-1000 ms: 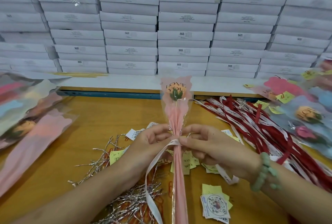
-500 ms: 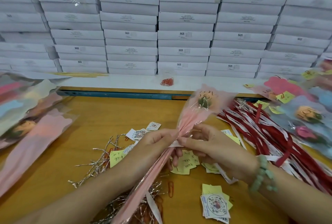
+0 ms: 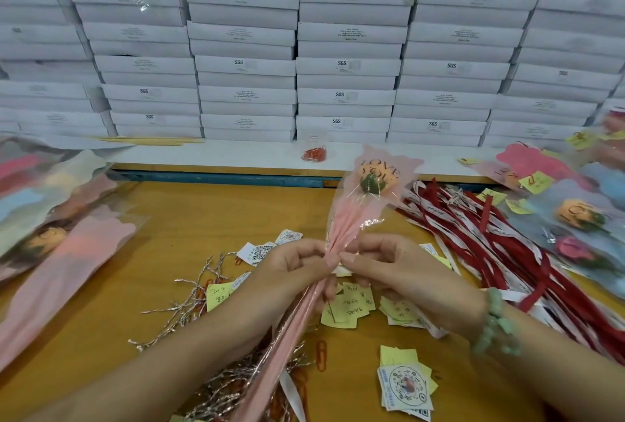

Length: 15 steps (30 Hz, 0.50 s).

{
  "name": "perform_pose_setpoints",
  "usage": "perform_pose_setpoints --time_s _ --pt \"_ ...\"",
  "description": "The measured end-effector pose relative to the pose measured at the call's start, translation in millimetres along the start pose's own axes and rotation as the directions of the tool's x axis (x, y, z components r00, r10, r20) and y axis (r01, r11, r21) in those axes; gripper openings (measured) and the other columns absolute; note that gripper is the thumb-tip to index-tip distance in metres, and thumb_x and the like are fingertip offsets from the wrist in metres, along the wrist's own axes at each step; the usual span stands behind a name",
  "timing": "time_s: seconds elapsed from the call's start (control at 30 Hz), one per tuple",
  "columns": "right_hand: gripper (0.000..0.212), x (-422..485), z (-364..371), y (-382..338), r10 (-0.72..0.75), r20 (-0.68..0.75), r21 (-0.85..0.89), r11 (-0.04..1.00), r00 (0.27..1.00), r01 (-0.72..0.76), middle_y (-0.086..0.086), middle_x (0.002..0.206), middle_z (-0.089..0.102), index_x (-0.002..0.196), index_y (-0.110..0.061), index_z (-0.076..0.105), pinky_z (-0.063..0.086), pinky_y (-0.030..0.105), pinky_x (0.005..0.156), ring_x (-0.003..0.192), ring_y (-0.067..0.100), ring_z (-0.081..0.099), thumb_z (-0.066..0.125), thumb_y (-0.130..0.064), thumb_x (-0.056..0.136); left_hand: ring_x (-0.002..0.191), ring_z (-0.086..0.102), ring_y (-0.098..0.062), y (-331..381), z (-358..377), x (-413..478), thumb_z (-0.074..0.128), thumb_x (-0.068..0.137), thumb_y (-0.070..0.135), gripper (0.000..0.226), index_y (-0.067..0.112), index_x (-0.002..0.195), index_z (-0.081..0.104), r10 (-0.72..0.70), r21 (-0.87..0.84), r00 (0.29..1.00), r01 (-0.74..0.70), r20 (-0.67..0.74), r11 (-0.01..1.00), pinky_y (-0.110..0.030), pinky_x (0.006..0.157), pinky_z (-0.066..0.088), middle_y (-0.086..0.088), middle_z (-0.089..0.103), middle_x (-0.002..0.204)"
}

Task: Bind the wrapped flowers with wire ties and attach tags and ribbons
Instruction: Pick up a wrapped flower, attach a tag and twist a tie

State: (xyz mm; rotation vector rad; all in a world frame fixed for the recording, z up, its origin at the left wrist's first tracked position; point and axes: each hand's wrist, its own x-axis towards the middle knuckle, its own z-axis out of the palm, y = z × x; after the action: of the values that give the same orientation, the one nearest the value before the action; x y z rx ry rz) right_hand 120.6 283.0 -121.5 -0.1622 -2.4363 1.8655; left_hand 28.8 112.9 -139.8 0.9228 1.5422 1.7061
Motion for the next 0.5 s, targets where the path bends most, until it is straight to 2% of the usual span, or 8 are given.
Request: perform_pose_setpoints --time_s 0.07,0.17,0.27,0.37,0.5 --pt "0.021 -1.6 -2.6 -3.1 -0.054 0.007 -0.035 0.998 0.998 0.055 -0.014 0.054 0.055 0.083 -0.014 0.072 0.033 0.010 0.041 0.044 -0.004 0.046 0.066 -0.034 0.086 0.050 0.056 -0.011 1.0 -0.9 1.0 0.063 0.090 0.023 0.011 0.016 0.091 0.071 -0.019 -0.118 0.999 0.016 -0.028 0.993 -0.016 0.046 0.046 -0.006 0.063 0.067" --pt "0.025 -0.8 -7.9 -6.5 -0.080 -0.044 -0.126 0.989 0.996 0.074 -0.015 0.047 0.048 0.075 -0.013 0.070 0.030 0.007 0.040 0.038 -0.001 0.037 0.061 -0.030 0.092 0.049 0.056 -0.011 3.7 -5.5 2.2 0.065 0.083 0.023 0.020 0.008 0.097 0.066 -0.032 -0.225 0.996 0.012 -0.083 0.974 -0.016 0.046 0.047 -0.006 0.063 0.065" --pt "0.030 3.4 -12.7 -2.7 -0.053 -0.144 -0.324 0.946 0.988 0.004 -0.015 0.043 0.039 0.071 -0.015 0.062 0.025 0.009 0.040 0.036 0.002 0.031 0.058 -0.031 0.096 0.053 0.057 -0.011 4.8 -10.9 1.7 0.070 0.075 0.029 0.027 0.012 0.095 0.069 0.003 -0.191 0.984 -0.037 -0.177 0.981 -0.017 0.052 0.050 -0.004 0.062 0.064" --pt "0.029 7.0 -17.0 5.1 -0.114 -0.263 -0.664 0.742 0.958 -0.093 -0.012 0.049 0.047 0.069 -0.022 0.056 0.030 0.017 0.046 0.043 0.004 0.039 0.052 -0.030 0.096 0.048 0.053 -0.009 8.1 -13.3 1.7 0.077 0.074 0.038 0.020 0.020 0.081 0.073 0.059 -0.188 0.980 -0.096 -0.192 0.977 -0.015 0.048 0.046 -0.003 0.059 0.060" --pt "0.026 9.6 -21.0 6.5 -0.251 -0.359 -0.877 0.421 0.899 -0.232 -0.006 0.061 0.051 0.075 -0.022 0.052 0.035 0.025 0.047 0.053 0.012 0.045 0.044 -0.036 0.095 0.039 0.048 -0.007 12.6 -13.3 3.9 0.077 0.071 0.039 0.019 0.021 0.077 0.072 0.138 -0.224 0.981 -0.166 -0.135 0.960 -0.014 0.040 0.042 -0.001 0.056 0.054"
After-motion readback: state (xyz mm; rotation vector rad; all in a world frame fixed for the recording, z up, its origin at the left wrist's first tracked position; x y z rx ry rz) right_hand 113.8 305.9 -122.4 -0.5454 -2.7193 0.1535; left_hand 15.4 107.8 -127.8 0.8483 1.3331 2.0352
